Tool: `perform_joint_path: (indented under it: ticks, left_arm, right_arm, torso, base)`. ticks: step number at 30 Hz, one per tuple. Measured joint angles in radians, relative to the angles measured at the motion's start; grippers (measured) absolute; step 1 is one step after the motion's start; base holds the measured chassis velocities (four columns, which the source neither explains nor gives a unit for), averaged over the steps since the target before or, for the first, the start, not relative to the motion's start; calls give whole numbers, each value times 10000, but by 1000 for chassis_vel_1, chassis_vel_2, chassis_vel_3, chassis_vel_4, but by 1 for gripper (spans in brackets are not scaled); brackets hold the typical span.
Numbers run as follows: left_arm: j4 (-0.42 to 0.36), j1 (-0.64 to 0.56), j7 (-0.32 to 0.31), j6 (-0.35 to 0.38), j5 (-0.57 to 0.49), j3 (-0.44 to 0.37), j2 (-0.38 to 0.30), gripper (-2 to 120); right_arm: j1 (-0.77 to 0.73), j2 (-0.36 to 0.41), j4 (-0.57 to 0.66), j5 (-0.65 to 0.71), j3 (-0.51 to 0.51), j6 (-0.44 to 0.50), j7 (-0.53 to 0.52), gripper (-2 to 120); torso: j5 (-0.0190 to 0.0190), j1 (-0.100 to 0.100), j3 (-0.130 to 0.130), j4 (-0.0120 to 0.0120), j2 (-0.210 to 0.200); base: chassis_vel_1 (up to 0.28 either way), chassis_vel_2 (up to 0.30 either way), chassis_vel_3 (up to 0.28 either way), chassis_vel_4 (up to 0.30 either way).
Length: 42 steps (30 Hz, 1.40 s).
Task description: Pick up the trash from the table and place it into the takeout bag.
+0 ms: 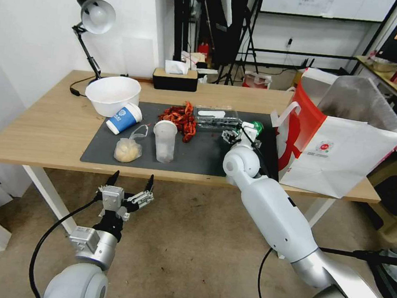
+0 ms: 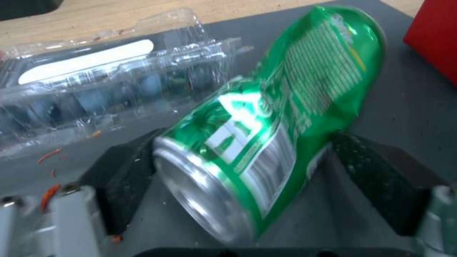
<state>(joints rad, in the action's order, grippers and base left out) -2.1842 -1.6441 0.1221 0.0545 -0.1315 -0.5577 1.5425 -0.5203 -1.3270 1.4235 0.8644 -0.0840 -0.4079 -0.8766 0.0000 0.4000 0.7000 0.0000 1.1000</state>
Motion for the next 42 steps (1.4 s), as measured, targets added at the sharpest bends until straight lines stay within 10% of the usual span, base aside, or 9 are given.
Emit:
perform_joint_path:
  ticks: [12, 34, 42]
  left_arm:
    - [13, -24, -10, -106, 20, 6, 52, 100]
    - [-45, -107, -4, -200, 96, 31, 78, 100]
    - [-46, -125, 5, -227, 199, 112, 101, 100]
  right_arm:
    - [-145, 171, 343, 187, 64, -229, -179, 52]
    - [-918, 1089, 3016, 0, 442, -384, 7, 52]
    - [-1336, 1524, 3677, -88, 809, 1563, 2944, 52]
  torso:
    - [0, 0, 0, 0, 0]
    - [0, -1, -1, -1, 0]
    - [1, 0, 0, 0, 0]
  base:
    - [0, 0, 0, 0]
    - [0, 0, 0, 0]
    - [0, 0, 0, 0]
